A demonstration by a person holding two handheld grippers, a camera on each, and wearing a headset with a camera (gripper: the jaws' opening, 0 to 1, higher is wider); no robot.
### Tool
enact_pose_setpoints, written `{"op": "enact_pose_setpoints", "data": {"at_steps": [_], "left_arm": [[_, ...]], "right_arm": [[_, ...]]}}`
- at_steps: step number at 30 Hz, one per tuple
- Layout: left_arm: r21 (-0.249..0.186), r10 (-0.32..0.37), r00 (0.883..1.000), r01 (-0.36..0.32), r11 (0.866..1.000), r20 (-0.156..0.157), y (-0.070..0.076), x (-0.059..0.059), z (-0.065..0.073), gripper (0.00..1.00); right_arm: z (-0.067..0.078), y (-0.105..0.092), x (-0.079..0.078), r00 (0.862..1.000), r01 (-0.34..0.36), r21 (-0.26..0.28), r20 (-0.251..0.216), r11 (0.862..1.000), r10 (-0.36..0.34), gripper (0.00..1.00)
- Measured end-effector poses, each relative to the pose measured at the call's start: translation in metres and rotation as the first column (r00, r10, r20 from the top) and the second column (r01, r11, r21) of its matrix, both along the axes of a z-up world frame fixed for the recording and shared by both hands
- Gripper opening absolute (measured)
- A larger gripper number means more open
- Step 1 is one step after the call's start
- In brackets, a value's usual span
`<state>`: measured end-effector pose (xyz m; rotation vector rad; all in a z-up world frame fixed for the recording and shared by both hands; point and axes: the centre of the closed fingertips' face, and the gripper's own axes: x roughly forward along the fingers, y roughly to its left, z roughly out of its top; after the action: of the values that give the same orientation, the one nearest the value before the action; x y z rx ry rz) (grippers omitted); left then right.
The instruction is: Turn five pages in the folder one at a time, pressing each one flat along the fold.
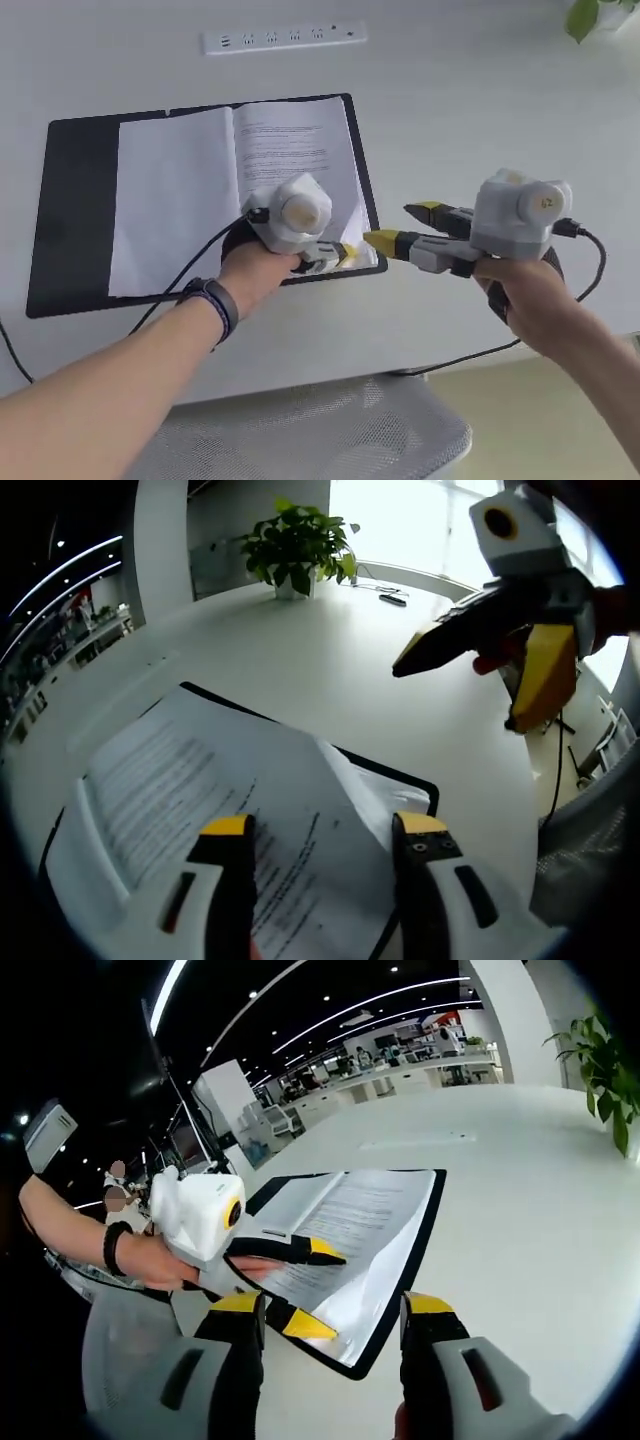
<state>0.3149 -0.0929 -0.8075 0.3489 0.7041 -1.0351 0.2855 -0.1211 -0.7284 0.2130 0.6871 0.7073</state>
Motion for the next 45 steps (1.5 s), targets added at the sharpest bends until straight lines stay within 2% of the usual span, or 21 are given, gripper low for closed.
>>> {"op": "enact_pose_setpoints", "data": {"at_steps": [4, 9, 17, 21, 27, 39, 45], "left_arm": [[-0.001, 0.000, 1.000, 0.000, 1.000, -0.001, 0.000, 0.000, 0.000, 0.55], [-0.003, 0.000, 1.000, 0.000, 1.000, -0.001, 0.000, 0.000, 0.001, 0.55], [-0.003, 0.001, 1.000, -0.001, 1.000, 0.002, 0.000, 0.000, 0.000, 0.55], [-0.002, 0.002, 1.000, -0.002, 1.000, 0.002, -0.001, 0.000, 0.000, 0.55], [-0.003, 0.004, 1.000, -0.004, 1.000, 0.001, -0.001, 0.000, 0.000, 0.55], [-0.003, 0.003, 1.000, -0.003, 1.000, -0.003, -0.001, -0.001, 0.000, 0.55], [-0.004, 0.002, 1.000, -0.002, 1.000, -0.005, -0.001, 0.000, 0.000, 0.55]], "right_arm": [[-0.002, 0.008, 0.012, 1.000, 0.021, 0.058, -0.022, 0.998, -0.020, 0.50], [-0.006, 0.012, 0.025, 0.998, 0.047, 0.091, -0.042, 0.995, -0.043, 0.48], [-0.023, 0.015, 0.039, 0.990, 0.098, 0.159, -0.114, 0.982, -0.080, 0.42], [-0.033, 0.017, 0.041, 0.985, 0.116, 0.173, -0.149, 0.978, -0.090, 0.39], [-0.042, 0.023, 0.041, 0.976, 0.142, 0.212, -0.191, 0.967, -0.101, 0.28], [-0.048, 0.026, 0.041, 0.969, 0.165, 0.232, -0.220, 0.959, -0.113, 0.07], [-0.046, 0.026, 0.043, 0.969, 0.172, 0.241, -0.218, 0.955, -0.119, 0.05]]}}
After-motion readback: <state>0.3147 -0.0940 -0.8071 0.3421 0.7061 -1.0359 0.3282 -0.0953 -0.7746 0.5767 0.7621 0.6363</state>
